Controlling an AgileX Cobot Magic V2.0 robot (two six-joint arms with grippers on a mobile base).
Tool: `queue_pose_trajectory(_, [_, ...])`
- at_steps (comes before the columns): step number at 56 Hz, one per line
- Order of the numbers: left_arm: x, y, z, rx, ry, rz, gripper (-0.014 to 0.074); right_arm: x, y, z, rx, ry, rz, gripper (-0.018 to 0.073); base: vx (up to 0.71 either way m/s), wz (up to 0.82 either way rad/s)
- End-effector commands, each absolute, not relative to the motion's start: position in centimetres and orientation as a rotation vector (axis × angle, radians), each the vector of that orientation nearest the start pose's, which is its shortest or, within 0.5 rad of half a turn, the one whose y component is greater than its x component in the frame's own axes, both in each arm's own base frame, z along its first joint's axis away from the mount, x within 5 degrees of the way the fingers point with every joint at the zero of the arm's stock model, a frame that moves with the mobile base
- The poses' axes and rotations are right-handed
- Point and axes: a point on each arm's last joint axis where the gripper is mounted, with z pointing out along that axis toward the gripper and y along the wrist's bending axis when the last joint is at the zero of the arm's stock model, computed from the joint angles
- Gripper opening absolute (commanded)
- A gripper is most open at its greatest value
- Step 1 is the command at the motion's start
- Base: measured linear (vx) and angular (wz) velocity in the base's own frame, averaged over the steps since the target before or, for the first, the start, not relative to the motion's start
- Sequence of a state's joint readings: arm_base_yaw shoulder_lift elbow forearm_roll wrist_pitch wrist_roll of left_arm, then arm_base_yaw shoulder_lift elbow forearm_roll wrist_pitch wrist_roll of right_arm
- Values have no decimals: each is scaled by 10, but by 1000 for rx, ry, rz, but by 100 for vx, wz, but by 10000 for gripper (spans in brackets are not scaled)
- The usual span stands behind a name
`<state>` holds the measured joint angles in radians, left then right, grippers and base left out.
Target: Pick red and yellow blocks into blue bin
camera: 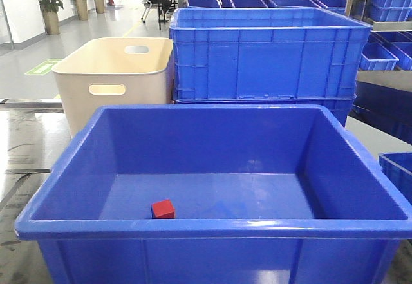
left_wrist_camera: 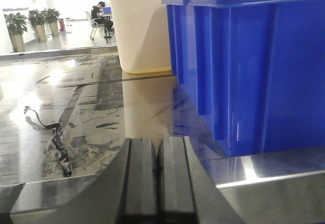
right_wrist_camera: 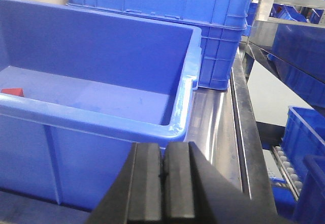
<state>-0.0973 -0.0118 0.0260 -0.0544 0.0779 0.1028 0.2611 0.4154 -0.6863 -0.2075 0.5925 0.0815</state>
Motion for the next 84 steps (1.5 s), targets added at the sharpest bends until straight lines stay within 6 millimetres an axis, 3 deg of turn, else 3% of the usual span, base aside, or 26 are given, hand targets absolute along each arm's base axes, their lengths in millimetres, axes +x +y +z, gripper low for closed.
queue_pose_trajectory(1, [54, -5, 211, 100, 1463, -47, -6, 74, 9, 376, -237, 1678, 12, -11, 0, 0])
queue_pose_trajectory(84, [54, -5, 211, 100, 1463, -47, -6, 74, 9, 376, -237, 1678, 12, -11, 0, 0])
